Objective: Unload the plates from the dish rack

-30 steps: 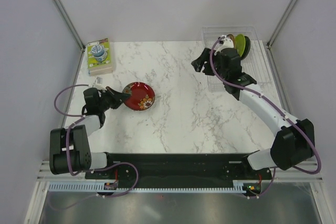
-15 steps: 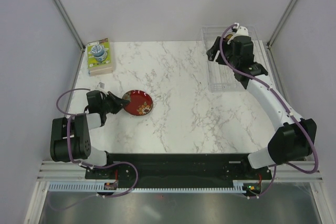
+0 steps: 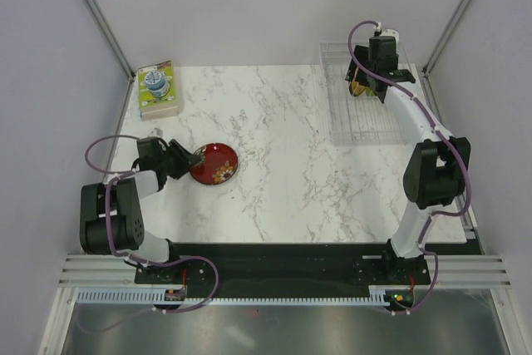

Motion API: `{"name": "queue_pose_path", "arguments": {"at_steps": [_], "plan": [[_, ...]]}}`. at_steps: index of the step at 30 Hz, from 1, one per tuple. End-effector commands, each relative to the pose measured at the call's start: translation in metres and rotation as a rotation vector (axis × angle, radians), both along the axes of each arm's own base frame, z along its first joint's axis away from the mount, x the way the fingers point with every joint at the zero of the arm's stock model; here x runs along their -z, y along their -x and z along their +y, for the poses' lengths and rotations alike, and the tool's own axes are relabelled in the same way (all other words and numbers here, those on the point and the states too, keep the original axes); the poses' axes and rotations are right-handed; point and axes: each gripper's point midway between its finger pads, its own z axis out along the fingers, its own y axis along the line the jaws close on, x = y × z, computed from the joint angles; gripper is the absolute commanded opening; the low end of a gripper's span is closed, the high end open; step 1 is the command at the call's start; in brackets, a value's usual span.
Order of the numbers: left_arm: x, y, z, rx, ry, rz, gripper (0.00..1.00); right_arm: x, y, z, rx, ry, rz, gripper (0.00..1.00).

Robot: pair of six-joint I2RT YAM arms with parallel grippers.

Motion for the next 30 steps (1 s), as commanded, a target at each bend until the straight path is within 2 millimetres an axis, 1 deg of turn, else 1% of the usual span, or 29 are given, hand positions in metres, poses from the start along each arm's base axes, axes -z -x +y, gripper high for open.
{"name": "queue_pose_path", "arguments": {"at_steps": [1, 2, 3, 4, 5, 6, 7, 8, 9, 10, 11, 12, 13, 14, 15, 16, 17, 18, 19, 20, 21, 22, 23, 24, 25, 28, 29, 30], "plan": [[-0.006, -0.001, 0.014, -0.029, -0.072, 0.009, 0.53, -0.009, -0.019, -0.018, 0.031, 0.059, -0.016, 0.80], [-0.006, 0.000, 0.016, -0.043, -0.083, 0.012, 0.54, -0.008, -0.024, -0.024, 0.043, 0.066, -0.017, 0.80], [-0.008, 0.001, 0.018, -0.054, -0.092, 0.011, 0.54, -0.004, -0.033, -0.027, 0.051, 0.076, -0.016, 0.80], [-0.007, 0.005, 0.021, -0.067, -0.102, 0.029, 0.55, -0.004, -0.037, -0.028, 0.049, 0.091, -0.014, 0.80], [-0.013, 0.005, 0.029, -0.102, -0.137, 0.024, 0.55, -0.001, -0.041, -0.034, 0.060, 0.097, -0.012, 0.80], [-0.015, 0.006, 0.034, -0.123, -0.159, 0.028, 0.56, 0.002, -0.050, -0.035, 0.063, 0.101, -0.014, 0.80], [-0.018, 0.006, 0.038, -0.139, -0.179, 0.026, 0.56, 0.006, -0.055, -0.037, 0.062, 0.105, -0.007, 0.79], [-0.027, 0.007, 0.045, -0.169, -0.204, 0.012, 0.56, 0.008, -0.059, -0.039, 0.066, 0.115, -0.006, 0.79], [-0.033, 0.006, 0.046, -0.179, -0.208, -0.007, 0.56, 0.014, -0.068, -0.040, 0.067, 0.122, -0.003, 0.79], [-0.039, 0.005, 0.045, -0.184, -0.202, -0.026, 0.56, 0.019, -0.072, -0.041, 0.066, 0.133, 0.007, 0.78], [-0.051, 0.003, 0.044, -0.181, -0.196, -0.064, 0.56, 0.023, -0.075, -0.043, 0.066, 0.148, 0.014, 0.77], [-0.058, 0.002, 0.042, -0.178, -0.189, -0.083, 0.56, 0.030, -0.083, -0.044, 0.062, 0.157, 0.019, 0.77], [-0.065, 0.000, 0.039, -0.167, -0.177, -0.105, 0.56, 0.033, -0.088, -0.044, 0.059, 0.165, 0.016, 0.76], [-0.071, -0.001, 0.037, -0.162, -0.167, -0.121, 0.56, 0.033, -0.091, -0.049, 0.076, 0.194, 0.011, 0.74], [-0.079, -0.003, 0.035, -0.155, -0.158, -0.145, 0.56, 0.043, -0.096, -0.050, 0.077, 0.209, 0.019, 0.73], [-0.085, -0.005, 0.031, -0.143, -0.144, -0.159, 0.56, 0.044, -0.100, -0.052, 0.079, 0.220, 0.012, 0.72], [-0.089, -0.006, 0.030, -0.137, -0.139, -0.171, 0.56, 0.040, -0.104, -0.056, 0.094, 0.233, 0.001, 0.70], [-0.093, -0.008, 0.027, -0.127, -0.136, -0.183, 0.56, 0.052, -0.107, -0.057, 0.087, 0.247, 0.019, 0.67], [-0.098, -0.009, 0.026, -0.120, -0.132, -0.194, 0.56, 0.053, -0.110, -0.057, 0.085, 0.253, 0.014, 0.64], [-0.099, -0.010, 0.027, -0.119, -0.134, -0.197, 0.56, 0.051, -0.113, -0.058, 0.089, 0.260, 0.005, 0.58], [-0.100, -0.011, 0.026, -0.120, -0.131, -0.200, 0.56, 0.060, -0.115, -0.059, 0.085, 0.272, 0.020, 0.51], [-0.101, -0.011, 0.026, -0.116, -0.128, -0.202, 0.56, 0.062, -0.116, -0.060, 0.087, 0.277, 0.022, 0.44], [-0.102, -0.011, 0.025, -0.115, -0.127, -0.204, 0.56, 0.063, -0.116, -0.060, 0.088, 0.282, 0.025, 0.34], [-0.102, -0.012, 0.025, -0.112, -0.126, -0.202, 0.56, 0.065, -0.116, -0.061, 0.086, 0.288, 0.029, 0.30], [-0.102, -0.012, 0.024, -0.110, -0.125, -0.204, 0.56, 0.065, -0.116, -0.061, 0.088, 0.291, 0.027, 0.19], [-0.104, -0.012, 0.023, -0.106, -0.123, -0.209, 0.56, 0.056, -0.116, -0.059, 0.084, 0.310, 0.005, 0.12], [-0.104, -0.011, 0.023, -0.106, -0.121, -0.211, 0.56, 0.048, -0.112, -0.058, 0.090, 0.325, -0.006, 0.11], [-0.104, -0.011, 0.022, -0.106, -0.121, -0.210, 0.56, 0.038, -0.113, -0.058, 0.099, 0.341, -0.037, 0.11]]}}
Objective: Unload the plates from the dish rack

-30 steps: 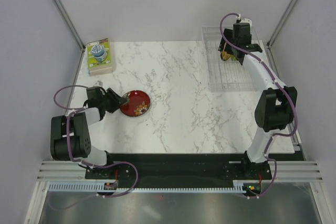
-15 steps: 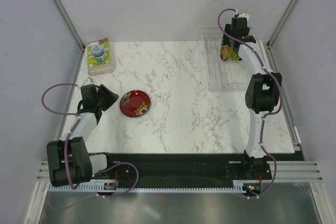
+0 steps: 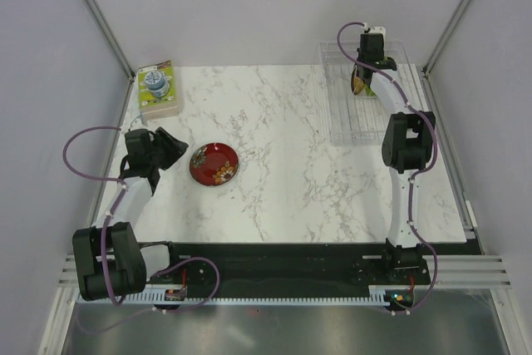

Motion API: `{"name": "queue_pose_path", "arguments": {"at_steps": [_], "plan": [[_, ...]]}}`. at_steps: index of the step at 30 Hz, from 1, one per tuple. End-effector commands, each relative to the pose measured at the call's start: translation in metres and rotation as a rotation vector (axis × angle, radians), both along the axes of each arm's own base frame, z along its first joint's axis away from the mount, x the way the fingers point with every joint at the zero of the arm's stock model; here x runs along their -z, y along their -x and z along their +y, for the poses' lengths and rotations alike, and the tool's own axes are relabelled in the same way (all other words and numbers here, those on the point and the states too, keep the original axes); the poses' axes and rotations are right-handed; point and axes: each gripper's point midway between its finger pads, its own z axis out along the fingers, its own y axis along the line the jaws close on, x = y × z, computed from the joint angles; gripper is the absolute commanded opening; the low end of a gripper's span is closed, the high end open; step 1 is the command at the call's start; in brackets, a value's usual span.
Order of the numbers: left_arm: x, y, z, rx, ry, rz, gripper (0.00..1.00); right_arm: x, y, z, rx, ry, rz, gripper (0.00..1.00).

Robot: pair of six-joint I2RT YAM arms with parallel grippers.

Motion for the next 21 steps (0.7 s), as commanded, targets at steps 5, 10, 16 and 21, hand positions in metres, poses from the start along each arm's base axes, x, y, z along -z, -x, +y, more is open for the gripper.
{"name": "queue_pose_path", "arguments": {"at_steps": [5, 10, 16, 21], "plan": [[-0.028, -0.007, -0.006, 0.030, 0.001, -0.075, 0.56, -0.112, 0.015, 0.004, 0.083, 0.286, -0.203, 0.10], [-0.040, -0.007, -0.011, 0.048, -0.002, -0.108, 0.70, -0.160, 0.046, 0.005, 0.190, 0.405, -0.269, 0.10], [-0.063, -0.008, -0.027, 0.133, 0.032, -0.166, 0.75, -0.230, 0.104, 0.034, 0.101, 0.266, -0.394, 0.10], [-0.082, -0.009, -0.057, 0.286, 0.136, -0.278, 0.88, -0.213, 0.145, 0.122, -0.237, -0.139, -0.364, 0.12]]}}
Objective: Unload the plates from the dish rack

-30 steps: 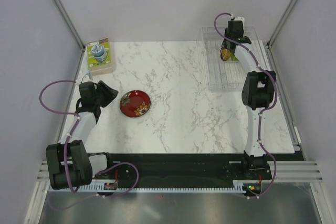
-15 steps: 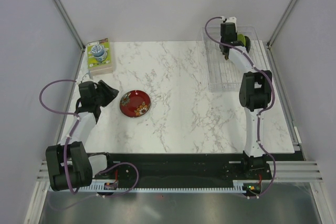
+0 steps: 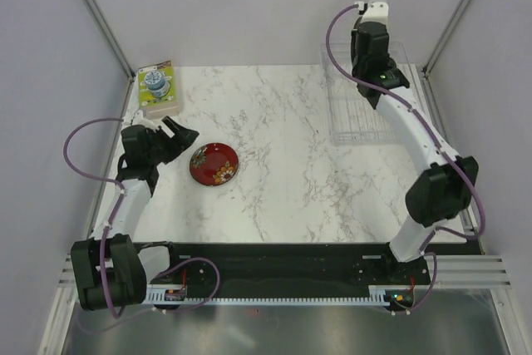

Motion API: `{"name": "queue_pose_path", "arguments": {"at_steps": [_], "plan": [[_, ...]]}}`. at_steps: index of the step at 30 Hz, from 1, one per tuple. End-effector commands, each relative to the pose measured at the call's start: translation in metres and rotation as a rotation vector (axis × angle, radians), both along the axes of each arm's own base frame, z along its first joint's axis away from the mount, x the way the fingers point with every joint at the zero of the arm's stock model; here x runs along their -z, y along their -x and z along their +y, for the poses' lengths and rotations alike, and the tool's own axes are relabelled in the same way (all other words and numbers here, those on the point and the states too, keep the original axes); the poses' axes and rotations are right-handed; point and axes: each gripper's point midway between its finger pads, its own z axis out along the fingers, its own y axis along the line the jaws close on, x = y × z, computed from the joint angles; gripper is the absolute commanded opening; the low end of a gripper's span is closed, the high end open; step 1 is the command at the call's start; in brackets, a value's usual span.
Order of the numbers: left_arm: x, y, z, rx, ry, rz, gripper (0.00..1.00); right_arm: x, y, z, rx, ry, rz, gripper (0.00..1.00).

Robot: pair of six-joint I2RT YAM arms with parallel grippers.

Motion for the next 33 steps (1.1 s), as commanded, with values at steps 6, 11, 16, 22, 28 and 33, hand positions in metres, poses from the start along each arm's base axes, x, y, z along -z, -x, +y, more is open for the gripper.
{"name": "queue_pose_path", "arguments": {"at_steps": [6, 11, 16, 22, 28, 33], "plan": [[-0.054, -0.002, -0.057, 0.286, 0.241, -0.249, 0.90, 0.054, 0.100, 0.165, -0.594, -0.623, 0.166, 0.13], [-0.054, 0.007, -0.072, 0.339, 0.337, -0.270, 0.90, 0.070, 0.133, 0.233, -0.737, -0.808, 0.199, 0.12], [-0.050, 0.016, -0.085, 0.372, 0.386, -0.270, 0.90, 0.085, 0.152, 0.279, -0.823, -0.884, 0.237, 0.12], [-0.042, 0.022, -0.102, 0.409, 0.399, -0.256, 0.91, 0.097, 0.173, 0.320, -0.896, -0.940, 0.281, 0.13], [-0.038, 0.026, -0.116, 0.427, 0.406, -0.251, 0.83, 0.095, 0.196, 0.353, -0.990, -1.033, 0.302, 0.13], [-0.054, 0.028, -0.121, 0.467, 0.427, -0.315, 0.34, 0.095, 0.215, 0.362, -1.050, -1.157, 0.329, 0.13]]}}
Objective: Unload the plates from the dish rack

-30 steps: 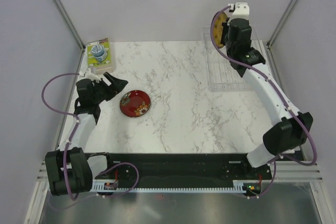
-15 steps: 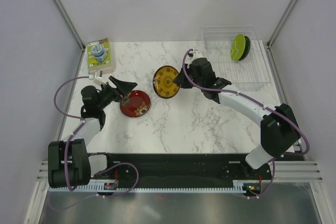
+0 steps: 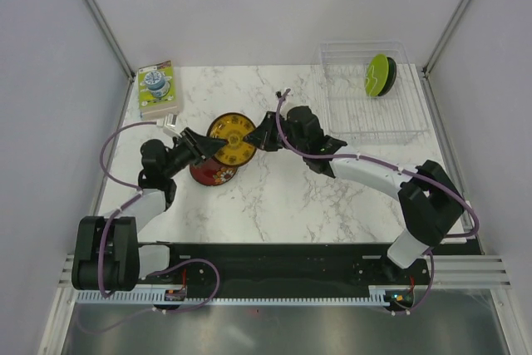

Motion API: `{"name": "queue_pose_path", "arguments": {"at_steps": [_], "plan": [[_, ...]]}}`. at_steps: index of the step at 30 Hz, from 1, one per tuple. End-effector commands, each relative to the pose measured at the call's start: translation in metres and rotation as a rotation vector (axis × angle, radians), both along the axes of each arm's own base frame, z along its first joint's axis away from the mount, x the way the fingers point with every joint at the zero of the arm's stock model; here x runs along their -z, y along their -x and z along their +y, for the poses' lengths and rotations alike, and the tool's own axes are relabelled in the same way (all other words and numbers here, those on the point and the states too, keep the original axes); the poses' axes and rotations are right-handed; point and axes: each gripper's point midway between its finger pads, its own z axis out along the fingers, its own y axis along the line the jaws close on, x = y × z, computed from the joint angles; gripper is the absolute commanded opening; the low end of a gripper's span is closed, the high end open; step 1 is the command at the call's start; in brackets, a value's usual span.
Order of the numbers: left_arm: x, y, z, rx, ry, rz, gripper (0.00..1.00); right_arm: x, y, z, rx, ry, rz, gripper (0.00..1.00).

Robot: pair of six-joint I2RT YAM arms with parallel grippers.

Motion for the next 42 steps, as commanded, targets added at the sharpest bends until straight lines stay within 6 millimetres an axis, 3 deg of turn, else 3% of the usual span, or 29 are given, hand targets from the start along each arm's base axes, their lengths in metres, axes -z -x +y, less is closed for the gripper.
{"name": "queue_pose_path", "arguments": {"at_steps": [1, 3, 4, 6, 7, 8, 9, 10, 11, 12, 14, 18, 20, 26, 34, 36, 37, 40, 41, 42], "plan": [[-0.025, 0.001, -0.006, 0.028, 0.056, -0.092, 0.20, -0.033, 0.013, 0.017, -0.069, -0.211, 0.000, 0.13], [-0.029, 0.003, -0.007, 0.041, 0.073, -0.099, 0.02, -0.035, 0.015, 0.014, -0.072, -0.227, 0.003, 0.15], [-0.029, 0.003, -0.008, 0.041, 0.077, -0.090, 0.02, -0.034, 0.016, 0.012, -0.063, -0.221, 0.006, 0.19], [-0.026, 0.000, -0.004, 0.011, 0.061, -0.072, 0.02, -0.040, 0.013, 0.004, -0.043, -0.210, -0.012, 0.45], [-0.010, 0.000, 0.001, -0.013, 0.022, -0.012, 0.02, -0.032, 0.009, -0.004, -0.018, -0.165, 0.008, 0.58], [-0.010, -0.004, 0.009, -0.068, -0.002, -0.015, 0.02, -0.030, 0.001, -0.014, 0.005, -0.116, -0.020, 0.69], [-0.004, -0.005, 0.014, -0.095, -0.026, 0.004, 0.02, -0.040, -0.004, -0.022, 0.027, -0.094, -0.045, 0.70], [-0.001, -0.007, 0.019, -0.117, -0.073, -0.008, 0.02, -0.028, -0.006, -0.035, 0.057, -0.026, -0.018, 0.70], [0.013, -0.008, 0.025, -0.153, -0.108, 0.047, 0.02, -0.027, -0.021, -0.054, 0.116, 0.028, -0.050, 0.71], [0.015, -0.012, 0.039, -0.199, -0.138, 0.055, 0.02, -0.034, -0.024, -0.067, 0.146, 0.043, -0.068, 0.73], [0.022, -0.017, 0.054, -0.244, -0.198, 0.072, 0.02, -0.028, -0.033, -0.096, 0.203, 0.105, -0.059, 0.75], [0.044, -0.024, 0.074, -0.307, -0.274, 0.144, 0.02, -0.032, -0.037, -0.139, 0.269, 0.143, -0.087, 0.76], [0.058, -0.026, 0.085, -0.343, -0.306, 0.179, 0.02, -0.023, -0.036, -0.154, 0.290, 0.175, -0.062, 0.76], [0.094, -0.027, 0.091, -0.330, -0.337, 0.273, 0.02, -0.021, -0.037, -0.181, 0.331, 0.237, -0.068, 0.76], [0.130, -0.019, 0.087, -0.289, -0.338, 0.362, 0.03, -0.024, -0.046, -0.194, 0.348, 0.280, -0.076, 0.76], [0.132, -0.017, 0.086, -0.284, -0.334, 0.371, 0.13, -0.026, -0.052, -0.200, 0.365, 0.307, -0.087, 0.76], [0.132, -0.016, 0.085, -0.282, -0.330, 0.376, 0.33, -0.023, -0.053, -0.206, 0.378, 0.334, -0.074, 0.76], [0.131, -0.010, 0.083, -0.262, -0.336, 0.407, 0.71, -0.029, -0.069, -0.239, 0.499, 0.456, -0.089, 0.79], [0.131, -0.010, 0.085, -0.265, -0.345, 0.410, 0.99, -0.040, -0.078, -0.247, 0.536, 0.485, -0.111, 0.80], [0.132, -0.006, 0.085, -0.260, -0.360, 0.426, 1.00, -0.043, -0.084, -0.265, 0.619, 0.544, -0.119, 0.81]]}}
